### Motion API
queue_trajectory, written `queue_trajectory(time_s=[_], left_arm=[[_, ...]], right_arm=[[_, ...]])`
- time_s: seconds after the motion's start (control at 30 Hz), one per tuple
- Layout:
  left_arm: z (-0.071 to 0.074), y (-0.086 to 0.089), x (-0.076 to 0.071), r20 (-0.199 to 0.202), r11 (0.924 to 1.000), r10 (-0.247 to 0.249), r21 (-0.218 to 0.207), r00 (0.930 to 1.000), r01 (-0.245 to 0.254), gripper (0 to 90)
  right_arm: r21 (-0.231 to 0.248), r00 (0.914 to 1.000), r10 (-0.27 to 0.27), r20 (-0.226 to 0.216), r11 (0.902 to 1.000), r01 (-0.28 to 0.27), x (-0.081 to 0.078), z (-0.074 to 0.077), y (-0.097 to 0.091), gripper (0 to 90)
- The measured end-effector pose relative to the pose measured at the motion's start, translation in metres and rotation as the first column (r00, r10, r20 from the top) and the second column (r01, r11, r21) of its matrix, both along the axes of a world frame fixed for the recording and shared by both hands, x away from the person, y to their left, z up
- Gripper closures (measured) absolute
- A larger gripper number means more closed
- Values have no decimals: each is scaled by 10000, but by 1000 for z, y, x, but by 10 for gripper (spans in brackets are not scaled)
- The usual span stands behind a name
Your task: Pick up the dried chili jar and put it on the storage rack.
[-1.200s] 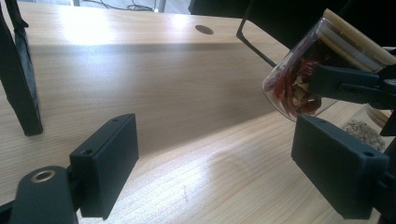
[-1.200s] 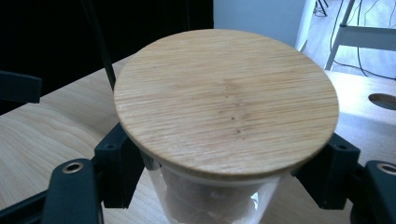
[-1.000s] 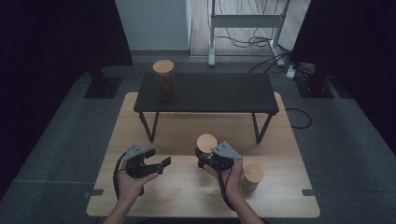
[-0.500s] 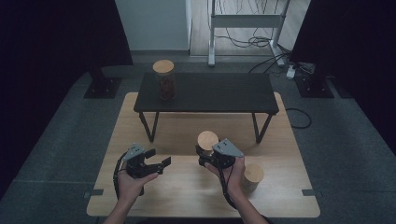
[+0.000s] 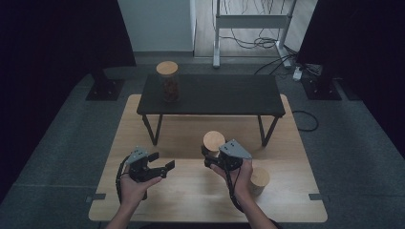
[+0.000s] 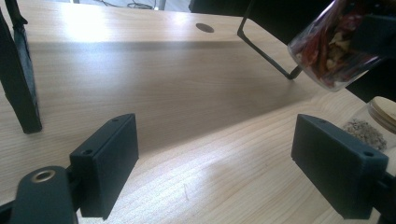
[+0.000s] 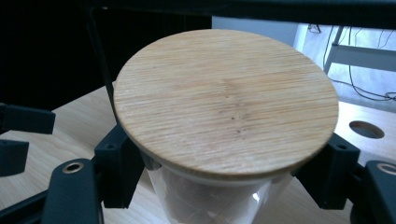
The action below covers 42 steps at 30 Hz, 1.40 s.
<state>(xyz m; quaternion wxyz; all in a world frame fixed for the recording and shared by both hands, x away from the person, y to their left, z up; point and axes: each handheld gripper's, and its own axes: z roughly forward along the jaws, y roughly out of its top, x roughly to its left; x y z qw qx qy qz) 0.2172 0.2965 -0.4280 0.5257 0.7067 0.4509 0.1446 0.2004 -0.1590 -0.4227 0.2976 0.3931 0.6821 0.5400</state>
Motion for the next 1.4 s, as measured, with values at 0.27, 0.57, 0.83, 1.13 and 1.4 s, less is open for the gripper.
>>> queue_trajectory(time_s=[0.27,0.57,0.83,1.13,1.4], left_arm=[[0,0,0,-17,10000,6,-10,10000,-6,147],[0,1,-1,24,10000,0,-37,10000,1,147],[0,1,-1,21,10000,2,-36,10000,-2,147],[1,1,-1,39,10000,18,-71,10000,-17,147],[1,2,-1,61,10000,22,-70,10000,-21,147]], right_arm=[[89,9997,36,241,10000,-38,-3,9,-1,254],[187,9993,27,376,9998,-34,-4,17,-4,254],[250,9984,-55,567,9997,41,-4,26,-5,254],[409,9967,-164,795,9991,132,-3,36,-8,254],[413,9954,-179,937,9990,141,0,45,-7,254]])
